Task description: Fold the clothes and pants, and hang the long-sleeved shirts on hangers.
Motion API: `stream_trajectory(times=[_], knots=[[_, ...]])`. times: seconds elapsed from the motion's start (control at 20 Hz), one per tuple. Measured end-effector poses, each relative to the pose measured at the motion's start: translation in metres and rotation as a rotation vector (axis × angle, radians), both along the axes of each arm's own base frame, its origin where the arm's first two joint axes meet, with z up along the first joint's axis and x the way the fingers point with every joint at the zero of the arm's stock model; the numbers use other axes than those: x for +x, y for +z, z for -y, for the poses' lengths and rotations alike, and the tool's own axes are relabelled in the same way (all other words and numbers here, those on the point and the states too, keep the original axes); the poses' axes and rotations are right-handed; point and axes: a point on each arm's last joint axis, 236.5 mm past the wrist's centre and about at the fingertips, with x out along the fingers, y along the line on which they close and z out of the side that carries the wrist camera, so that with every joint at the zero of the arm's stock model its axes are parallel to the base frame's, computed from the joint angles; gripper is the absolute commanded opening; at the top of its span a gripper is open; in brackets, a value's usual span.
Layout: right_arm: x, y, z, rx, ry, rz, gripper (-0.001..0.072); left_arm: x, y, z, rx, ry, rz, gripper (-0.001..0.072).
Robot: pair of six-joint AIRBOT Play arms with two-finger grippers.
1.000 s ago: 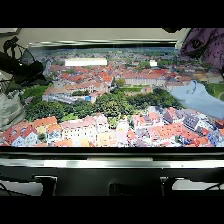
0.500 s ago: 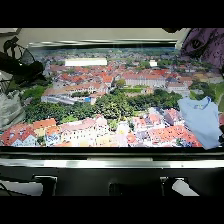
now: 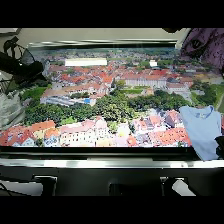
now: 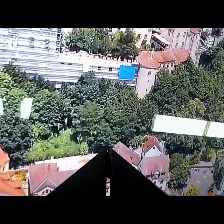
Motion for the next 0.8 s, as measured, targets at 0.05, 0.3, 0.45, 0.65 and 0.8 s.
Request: stream_trajectory(times=[0.05, 0.3, 0.45, 0.65, 0.8], knots=[[-0.005, 0.001, -0.001, 0.001, -0.005, -0.019, 0.0327, 0.0, 0.0, 0.0, 0.0, 0.0, 0.0, 0.0021], [-0.007, 0.018, 0.013, -0.052, 0.04, -0.045, 0.0293, 0.0, 0.0, 0.0, 0.0, 0.0, 0.0, 0.0021], [0.076, 0.049, 0.025, -0.145, 0.236, 0.212, 0.0151, 0.001, 0.001, -0.002, 0.0, 0.004, 0.005, 0.0021], [0.223, 0.095, -0.049, -0.174, 0.668, 0.536, 0.0042, 0.002, 0.009, -0.011, 0.048, -0.039, 0.056, 0.0019], [0.291, 0.099, -0.165, -0.111, 0.992, 0.645, 0.0032, 0.0, 0.017, -0.023, 0.118, -0.062, 0.094, 0.0018]])
